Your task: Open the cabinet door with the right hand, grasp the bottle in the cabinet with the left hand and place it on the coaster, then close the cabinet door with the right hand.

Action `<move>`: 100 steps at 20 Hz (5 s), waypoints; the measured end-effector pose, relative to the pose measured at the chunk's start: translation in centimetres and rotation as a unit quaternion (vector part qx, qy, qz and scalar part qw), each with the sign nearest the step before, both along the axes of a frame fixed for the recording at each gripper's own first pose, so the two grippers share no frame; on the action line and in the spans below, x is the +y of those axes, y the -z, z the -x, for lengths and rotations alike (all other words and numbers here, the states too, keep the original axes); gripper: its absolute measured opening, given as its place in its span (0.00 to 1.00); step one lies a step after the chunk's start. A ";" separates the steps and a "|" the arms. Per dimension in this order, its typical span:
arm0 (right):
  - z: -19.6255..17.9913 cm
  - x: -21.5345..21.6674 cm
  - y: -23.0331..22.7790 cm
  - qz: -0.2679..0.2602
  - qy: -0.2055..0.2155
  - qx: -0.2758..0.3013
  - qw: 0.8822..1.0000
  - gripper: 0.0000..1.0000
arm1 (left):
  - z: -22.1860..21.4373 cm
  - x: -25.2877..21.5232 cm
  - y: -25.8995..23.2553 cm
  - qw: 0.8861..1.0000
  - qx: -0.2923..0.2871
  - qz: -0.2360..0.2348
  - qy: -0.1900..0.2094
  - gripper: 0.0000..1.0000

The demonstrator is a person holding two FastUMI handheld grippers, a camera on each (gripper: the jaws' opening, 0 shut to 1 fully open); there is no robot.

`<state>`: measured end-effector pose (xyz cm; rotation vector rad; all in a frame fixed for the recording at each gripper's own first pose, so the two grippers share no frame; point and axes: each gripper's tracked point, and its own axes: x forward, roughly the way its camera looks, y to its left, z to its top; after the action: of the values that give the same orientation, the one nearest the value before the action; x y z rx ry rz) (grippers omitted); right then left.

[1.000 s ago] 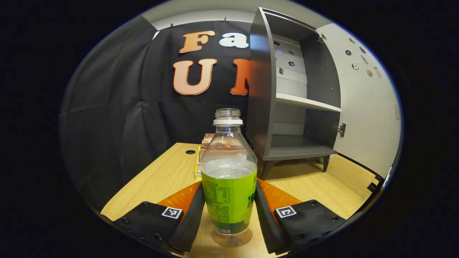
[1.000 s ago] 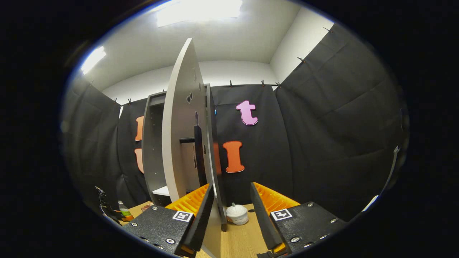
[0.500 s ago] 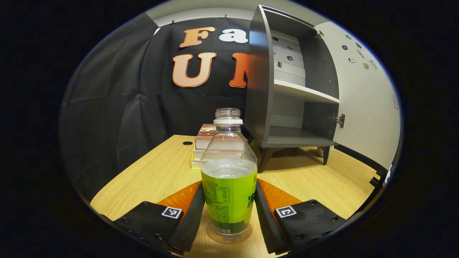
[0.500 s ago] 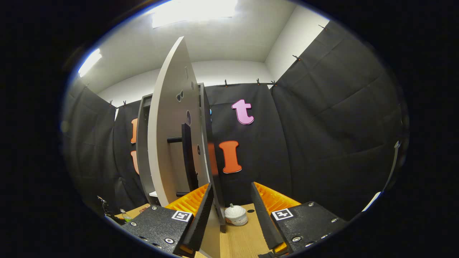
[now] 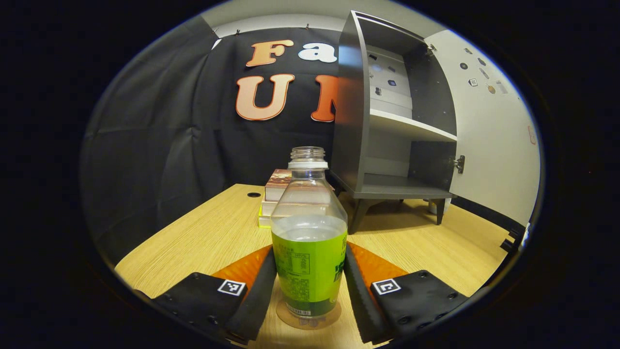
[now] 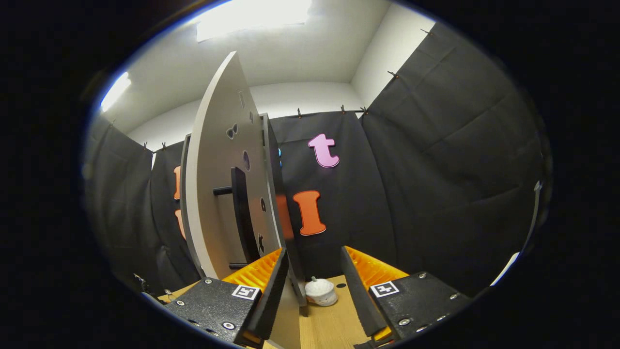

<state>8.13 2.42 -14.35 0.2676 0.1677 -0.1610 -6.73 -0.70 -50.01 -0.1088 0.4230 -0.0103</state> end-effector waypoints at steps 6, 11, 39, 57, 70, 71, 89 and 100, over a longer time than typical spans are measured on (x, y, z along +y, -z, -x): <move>-0.2 -0.3 0.5 0.001 0.007 0.004 1.000 0.70 | 1.0 0.5 1.3 1.000 0.017 0.000 -0.008 0.87; -0.3 -0.1 0.5 0.006 0.005 0.002 1.000 0.70 | 1.2 0.8 -0.2 1.000 0.005 -0.013 -0.011 0.92; 0.5 -2.5 -1.5 -0.009 0.010 -0.024 1.000 0.70 | 3.4 -1.7 -15.9 0.998 -0.038 -0.045 0.011 0.96; -2.9 1.4 -3.2 0.017 -0.087 -0.003 0.996 0.70 | -3.6 -2.3 -30.8 0.996 -0.061 -0.071 0.013 0.97; -3.5 10.1 -4.1 0.027 -0.188 0.002 0.982 0.70 | -5.4 -1.5 -29.9 0.996 -0.059 -0.058 0.024 0.97; -3.6 10.9 -4.1 0.031 -0.192 0.001 0.981 0.70 | -5.4 -1.1 -29.5 0.997 -0.056 -0.058 0.023 0.97; -10.8 28.9 0.1 0.049 -0.288 0.017 0.956 0.74 | -5.0 9.1 -26.2 0.998 -0.046 -0.043 -0.027 0.97; -15.0 33.3 2.4 0.042 -0.290 0.033 0.956 0.74 | -3.8 17.4 -24.2 0.994 -0.042 -0.051 -0.084 0.97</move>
<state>23.10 35.75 -16.72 0.1189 0.2976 0.4064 -2.96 16.65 -25.80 -0.0433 0.3285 0.1721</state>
